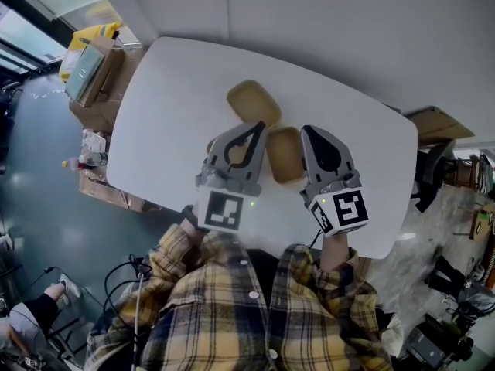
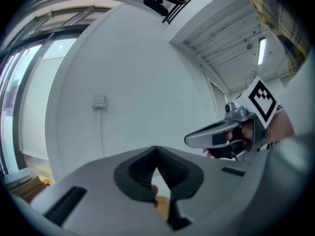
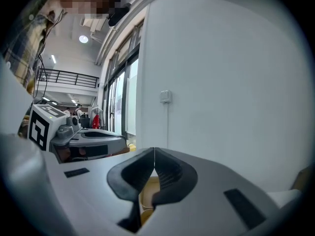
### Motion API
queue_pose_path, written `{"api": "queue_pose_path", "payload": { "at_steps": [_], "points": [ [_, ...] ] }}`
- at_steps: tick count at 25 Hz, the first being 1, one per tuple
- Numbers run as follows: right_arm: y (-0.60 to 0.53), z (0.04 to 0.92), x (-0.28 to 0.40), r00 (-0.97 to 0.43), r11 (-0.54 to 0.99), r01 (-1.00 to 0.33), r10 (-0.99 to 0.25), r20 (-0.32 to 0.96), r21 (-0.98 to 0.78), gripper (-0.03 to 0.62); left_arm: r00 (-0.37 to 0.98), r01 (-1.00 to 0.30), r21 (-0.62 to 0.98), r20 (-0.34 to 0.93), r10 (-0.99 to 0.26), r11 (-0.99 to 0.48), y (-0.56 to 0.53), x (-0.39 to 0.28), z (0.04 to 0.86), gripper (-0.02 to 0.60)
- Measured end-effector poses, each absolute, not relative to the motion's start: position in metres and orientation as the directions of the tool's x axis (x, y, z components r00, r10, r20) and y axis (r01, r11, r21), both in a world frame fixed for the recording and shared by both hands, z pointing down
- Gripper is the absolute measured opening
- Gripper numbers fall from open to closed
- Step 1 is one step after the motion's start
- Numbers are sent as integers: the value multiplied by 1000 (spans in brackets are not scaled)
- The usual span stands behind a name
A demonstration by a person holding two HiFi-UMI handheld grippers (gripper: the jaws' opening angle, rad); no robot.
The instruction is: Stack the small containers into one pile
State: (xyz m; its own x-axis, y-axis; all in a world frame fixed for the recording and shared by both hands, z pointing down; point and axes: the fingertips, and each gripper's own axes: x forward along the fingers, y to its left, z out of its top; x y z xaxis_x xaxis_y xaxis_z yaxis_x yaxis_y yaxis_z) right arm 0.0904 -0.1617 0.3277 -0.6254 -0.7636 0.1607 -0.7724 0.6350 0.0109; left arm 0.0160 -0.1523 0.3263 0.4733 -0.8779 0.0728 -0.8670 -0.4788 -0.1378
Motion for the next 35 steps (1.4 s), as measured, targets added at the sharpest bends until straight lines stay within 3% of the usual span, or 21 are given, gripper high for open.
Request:
{"api": "queue_pose_path", "payload": {
  "at_steps": [9, 22, 26, 35],
  "points": [
    [-207, 363, 70, -656, 696, -718, -688, 309, 25, 17, 418, -899, -103, 85, -904, -425, -171, -11, 347, 18],
    [-275, 447, 58, -665, 740, -667, -538, 518, -87, 21, 334, -936, -65, 153, -930, -347, -193, -35, 383, 18],
    [-284, 476, 49, -661, 750, -652, -492, 567, -109, 77, 326, -937, -66, 187, -927, -343, -199, -41, 397, 17],
    [-298, 537, 38, -613, 747, -650, -407, 678, -139, 123, 317, -940, -50, 231, -920, -337, -199, -40, 418, 18]
  ]
}}
